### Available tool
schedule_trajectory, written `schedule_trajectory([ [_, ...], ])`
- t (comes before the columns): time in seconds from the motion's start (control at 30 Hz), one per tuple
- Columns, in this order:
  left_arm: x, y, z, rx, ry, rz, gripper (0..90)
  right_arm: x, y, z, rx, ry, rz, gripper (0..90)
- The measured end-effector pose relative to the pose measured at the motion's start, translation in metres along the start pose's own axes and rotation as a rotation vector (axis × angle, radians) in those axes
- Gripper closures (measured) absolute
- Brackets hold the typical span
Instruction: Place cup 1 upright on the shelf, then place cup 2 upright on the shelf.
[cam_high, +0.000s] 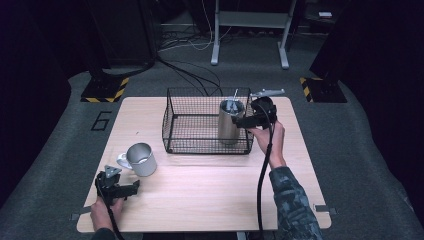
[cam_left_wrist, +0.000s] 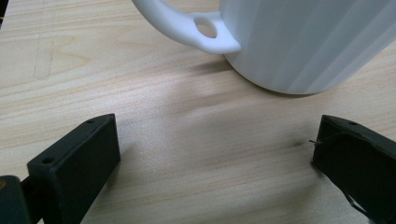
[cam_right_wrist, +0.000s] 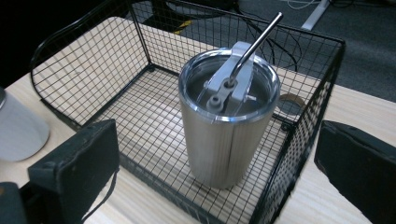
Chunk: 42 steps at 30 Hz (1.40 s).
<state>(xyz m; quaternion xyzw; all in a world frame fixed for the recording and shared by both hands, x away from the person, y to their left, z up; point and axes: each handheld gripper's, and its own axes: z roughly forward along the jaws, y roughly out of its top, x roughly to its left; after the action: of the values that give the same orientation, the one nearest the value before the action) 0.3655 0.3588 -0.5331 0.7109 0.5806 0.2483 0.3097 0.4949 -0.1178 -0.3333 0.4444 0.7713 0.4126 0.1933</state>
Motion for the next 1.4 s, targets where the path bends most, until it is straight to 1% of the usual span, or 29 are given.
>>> schedule_trajectory([
  [0.07, 0.0, 0.0, 0.0, 0.0, 0.0, 0.0, 0.5, 0.0, -0.006, -0.008, -0.01, 0.0, -0.01, 0.0],
  [0.2, 0.0, 0.0, 0.0, 0.0, 0.0, 0.0, 0.5, 0.001, -0.019, -0.023, -0.022, 0.006, -0.01, 0.0],
  [0.3, 0.0, 0.0, 0.0, 0.001, 0.001, 0.001, 0.5, 0.0, -0.033, -0.033, -0.021, 0.001, -0.017, 0.0],
  [0.37, 0.0, 0.0, 0.0, 0.0, 0.001, 0.0, 0.5, -0.001, -0.042, -0.038, -0.019, 0.001, -0.013, 0.0],
  [0.5, 0.0, 0.0, 0.0, 0.004, -0.001, 0.001, 0.5, -0.006, -0.07, -0.044, -0.009, -0.012, 0.0, 0.0],
  [0.73, 0.0, 0.0, 0.0, 0.0, 0.001, -0.001, 0.5, -0.021, -0.119, -0.041, 0.024, -0.027, 0.05, 0.0],
  [0.83, 0.0, 0.0, 0.0, 0.0, 0.001, -0.001, 0.5, -0.026, -0.138, -0.037, 0.037, -0.039, 0.069, 0.0],
  [0.87, 0.0, 0.0, 0.0, 0.001, 0.002, 0.0, 0.5, -0.028, -0.144, -0.035, 0.04, -0.047, 0.066, 0.0],
  [0.9, 0.0, 0.0, 0.0, 0.001, 0.001, -0.001, 0.5, -0.028, -0.149, -0.033, 0.043, -0.054, 0.079, 0.0],
  [0.93, 0.0, 0.0, 0.0, 0.004, 0.001, 0.004, 0.5, -0.031, -0.155, -0.032, 0.052, -0.056, 0.078, 0.0],
  [1.03, 0.0, 0.0, 0.0, 0.002, 0.001, 0.0, 0.5, -0.035, -0.172, -0.026, 0.063, -0.071, 0.091, 0.0],
  [1.07, 0.0, 0.0, 0.0, 0.002, 0.001, 0.0, 0.5, -0.036, -0.176, -0.024, 0.066, -0.07, 0.098, 0.0],
  [1.13, 0.0, 0.0, 0.0, 0.0, 0.001, -0.001, 0.5, -0.038, -0.187, -0.02, 0.075, -0.089, 0.112, 0.0],
  [1.2, 0.0, 0.0, 0.0, 0.001, 0.001, -0.001, 0.5, -0.04, -0.195, -0.017, 0.082, -0.098, 0.125, 0.0],
  [1.23, 0.0, 0.0, 0.0, 0.001, 0.001, -0.001, 0.5, -0.042, -0.198, -0.016, 0.087, -0.106, 0.118, 0.0],
  [1.27, 0.0, 0.0, 0.0, 0.001, 0.001, -0.001, 0.5, -0.043, -0.203, -0.014, 0.095, -0.12, 0.121, 0.0],
  [1.3, 0.001, 0.0, 0.0, 0.008, 0.0, 0.011, 0.5, -0.045, -0.207, -0.013, 0.092, -0.127, 0.121, 0.0],
  [1.33, 0.001, 0.001, 0.0, 0.004, 0.001, 0.011, 0.4, -0.046, -0.211, -0.012, 0.1, -0.126, 0.128, 0.0],
  [1.4, 0.001, 0.001, 0.0, 0.004, 0.001, 0.013, 0.5, -0.05, -0.218, -0.011, 0.093, -0.141, 0.133, 0.0],
])
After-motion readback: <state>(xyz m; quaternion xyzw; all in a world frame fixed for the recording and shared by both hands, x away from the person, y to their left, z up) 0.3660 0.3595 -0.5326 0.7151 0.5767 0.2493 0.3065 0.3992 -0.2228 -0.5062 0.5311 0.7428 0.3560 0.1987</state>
